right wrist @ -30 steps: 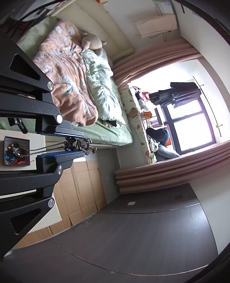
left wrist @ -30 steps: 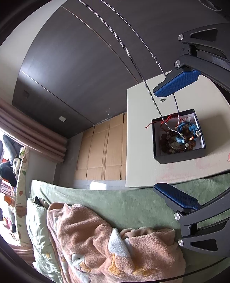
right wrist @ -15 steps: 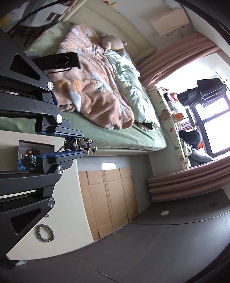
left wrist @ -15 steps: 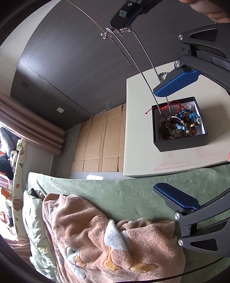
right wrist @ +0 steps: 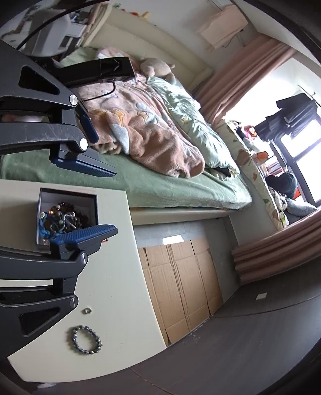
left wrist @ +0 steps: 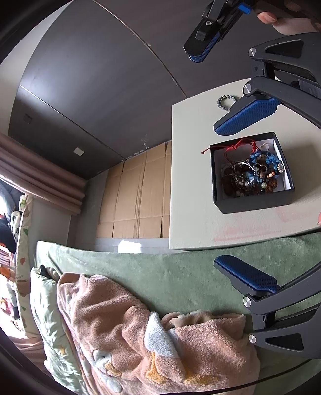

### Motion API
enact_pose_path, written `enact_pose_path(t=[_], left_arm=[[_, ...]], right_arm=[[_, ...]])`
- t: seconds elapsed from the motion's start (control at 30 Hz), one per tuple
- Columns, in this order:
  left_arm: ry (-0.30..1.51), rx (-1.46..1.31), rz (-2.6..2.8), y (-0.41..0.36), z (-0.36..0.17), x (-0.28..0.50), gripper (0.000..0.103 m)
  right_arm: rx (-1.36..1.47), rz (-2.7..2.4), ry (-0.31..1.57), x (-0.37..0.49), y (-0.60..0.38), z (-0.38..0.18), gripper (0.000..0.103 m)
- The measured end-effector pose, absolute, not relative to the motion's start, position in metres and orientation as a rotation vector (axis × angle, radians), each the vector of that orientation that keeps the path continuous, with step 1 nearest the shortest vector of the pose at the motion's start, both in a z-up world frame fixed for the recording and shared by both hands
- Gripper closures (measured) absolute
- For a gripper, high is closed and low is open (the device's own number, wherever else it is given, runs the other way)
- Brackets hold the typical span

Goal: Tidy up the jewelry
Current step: 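Move the left gripper to the small ring and grasp it while the right approaches the bead bracelet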

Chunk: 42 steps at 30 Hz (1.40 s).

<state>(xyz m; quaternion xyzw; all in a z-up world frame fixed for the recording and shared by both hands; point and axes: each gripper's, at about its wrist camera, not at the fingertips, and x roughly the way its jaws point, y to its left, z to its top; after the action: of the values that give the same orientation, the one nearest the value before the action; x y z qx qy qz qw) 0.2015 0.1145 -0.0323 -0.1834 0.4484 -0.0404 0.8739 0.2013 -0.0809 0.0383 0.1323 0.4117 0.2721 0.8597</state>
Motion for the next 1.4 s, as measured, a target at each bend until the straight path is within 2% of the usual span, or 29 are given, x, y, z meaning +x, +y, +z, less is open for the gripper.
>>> enact_pose_path(t=[0.37,0.83,0.9,1.13,1.2,1.4], left_arm=[[0.941,-0.309,-0.148,0.053,-0.034,0.223,0.005],[1.042,-0.077,-0.274,-0.056,-0.058,0.265,0.007],[1.075,-0.063,-0.276,-0.064,-0.066,0.272,0.017],[1.166,0.052,-0.270,-0.089,-0.094,0.292,0.036],[1.192,0.066,-0.273,-0.096,-0.100,0.297,0.047],[1.263,0.135,-0.265,-0.113,-0.121,0.312,0.058]], right_arm=[[0.427,0.438,0.890,0.224,-0.179,-0.004,0.062],[0.575,0.253,1.072,0.249,-0.256,-0.086,0.061],[0.591,0.226,1.093,0.252,-0.263,-0.093,0.061],[0.599,0.202,1.121,0.253,-0.273,-0.099,0.062],[0.593,0.186,1.130,0.254,-0.276,-0.101,0.062],[0.709,0.138,1.152,0.256,-0.297,-0.115,0.062]])
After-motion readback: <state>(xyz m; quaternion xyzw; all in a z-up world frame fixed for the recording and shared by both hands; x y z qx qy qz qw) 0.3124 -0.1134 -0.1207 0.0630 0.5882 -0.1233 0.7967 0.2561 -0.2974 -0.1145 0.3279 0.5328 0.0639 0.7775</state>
